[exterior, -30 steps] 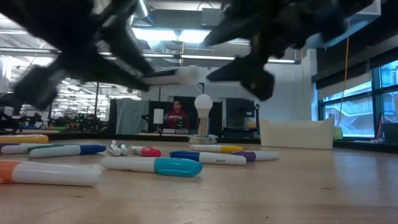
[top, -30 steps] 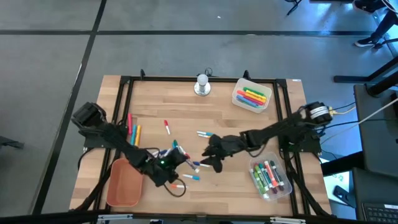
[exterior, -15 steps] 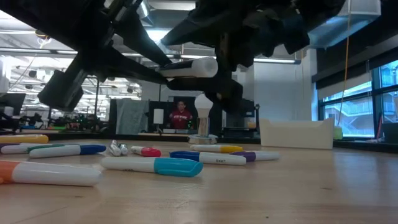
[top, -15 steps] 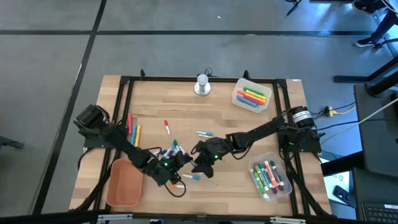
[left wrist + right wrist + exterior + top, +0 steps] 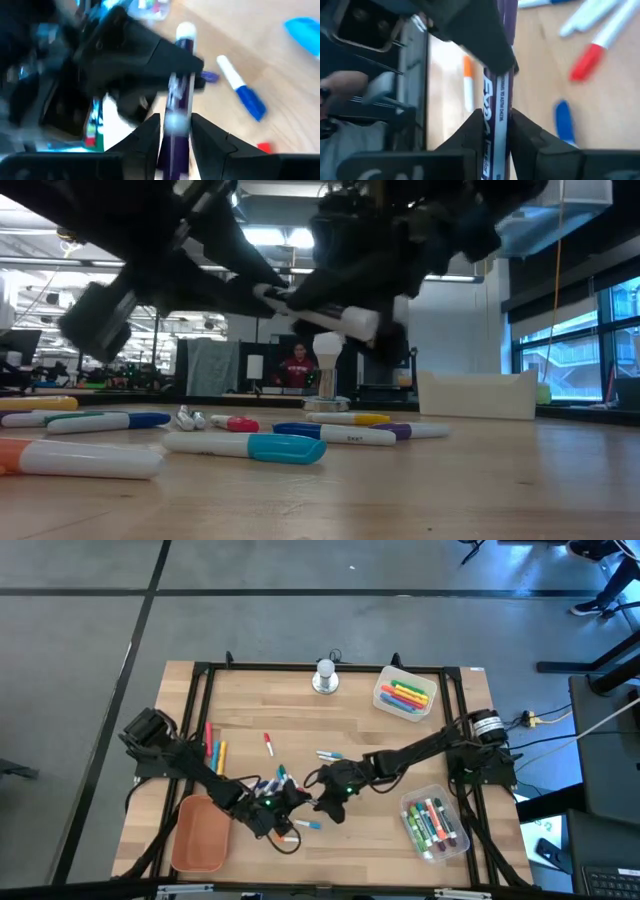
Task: Pick & Place Markers
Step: Put the medium violet marker pen into the transparent bin, then put the small light blue highlighter pen into the orange bin
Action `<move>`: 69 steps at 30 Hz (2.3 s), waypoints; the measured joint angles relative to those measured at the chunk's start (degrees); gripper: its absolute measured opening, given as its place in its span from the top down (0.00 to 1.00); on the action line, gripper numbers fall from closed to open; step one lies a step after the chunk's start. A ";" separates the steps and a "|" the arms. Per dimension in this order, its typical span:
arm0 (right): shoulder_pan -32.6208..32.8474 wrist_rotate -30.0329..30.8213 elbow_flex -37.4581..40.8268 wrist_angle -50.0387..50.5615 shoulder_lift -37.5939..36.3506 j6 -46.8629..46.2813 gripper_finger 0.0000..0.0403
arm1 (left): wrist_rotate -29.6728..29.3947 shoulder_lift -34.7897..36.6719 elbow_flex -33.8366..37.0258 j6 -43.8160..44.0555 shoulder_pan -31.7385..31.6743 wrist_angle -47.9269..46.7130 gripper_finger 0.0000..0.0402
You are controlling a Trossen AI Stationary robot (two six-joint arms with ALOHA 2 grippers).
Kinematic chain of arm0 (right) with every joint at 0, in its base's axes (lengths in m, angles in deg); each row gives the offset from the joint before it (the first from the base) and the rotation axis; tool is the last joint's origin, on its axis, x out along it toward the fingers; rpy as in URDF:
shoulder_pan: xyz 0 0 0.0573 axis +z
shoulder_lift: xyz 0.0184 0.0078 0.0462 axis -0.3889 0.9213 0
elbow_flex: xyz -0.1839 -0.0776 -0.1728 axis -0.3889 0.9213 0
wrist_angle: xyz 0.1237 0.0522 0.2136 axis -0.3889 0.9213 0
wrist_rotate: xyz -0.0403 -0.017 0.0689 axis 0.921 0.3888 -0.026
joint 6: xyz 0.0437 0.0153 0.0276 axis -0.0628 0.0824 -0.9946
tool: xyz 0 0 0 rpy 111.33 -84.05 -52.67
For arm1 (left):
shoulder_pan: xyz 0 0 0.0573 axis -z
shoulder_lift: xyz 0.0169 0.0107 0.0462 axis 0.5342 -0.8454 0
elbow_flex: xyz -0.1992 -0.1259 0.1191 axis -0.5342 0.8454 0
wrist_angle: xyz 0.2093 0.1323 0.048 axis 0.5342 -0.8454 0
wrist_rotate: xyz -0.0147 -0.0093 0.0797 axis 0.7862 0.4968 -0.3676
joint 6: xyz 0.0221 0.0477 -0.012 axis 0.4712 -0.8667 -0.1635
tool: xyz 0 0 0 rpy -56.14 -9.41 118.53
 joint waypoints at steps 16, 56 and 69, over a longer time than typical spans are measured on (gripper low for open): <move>20.49 23.56 0.22 64.96 -24.55 -37.78 0.84 | 1.85 0.04 0.02 29.24 -7.28 -2.48 0.70; 28.99 44.55 -3.17 75.63 -19.53 -50.88 0.65 | 34.59 0.15 0.09 44.82 -30.10 -0.06 0.70; 24.60 57.92 -0.86 57.01 -19.55 -30.52 0.65 | 50.17 -7.73 0.04 41.78 -39.58 9.20 0.76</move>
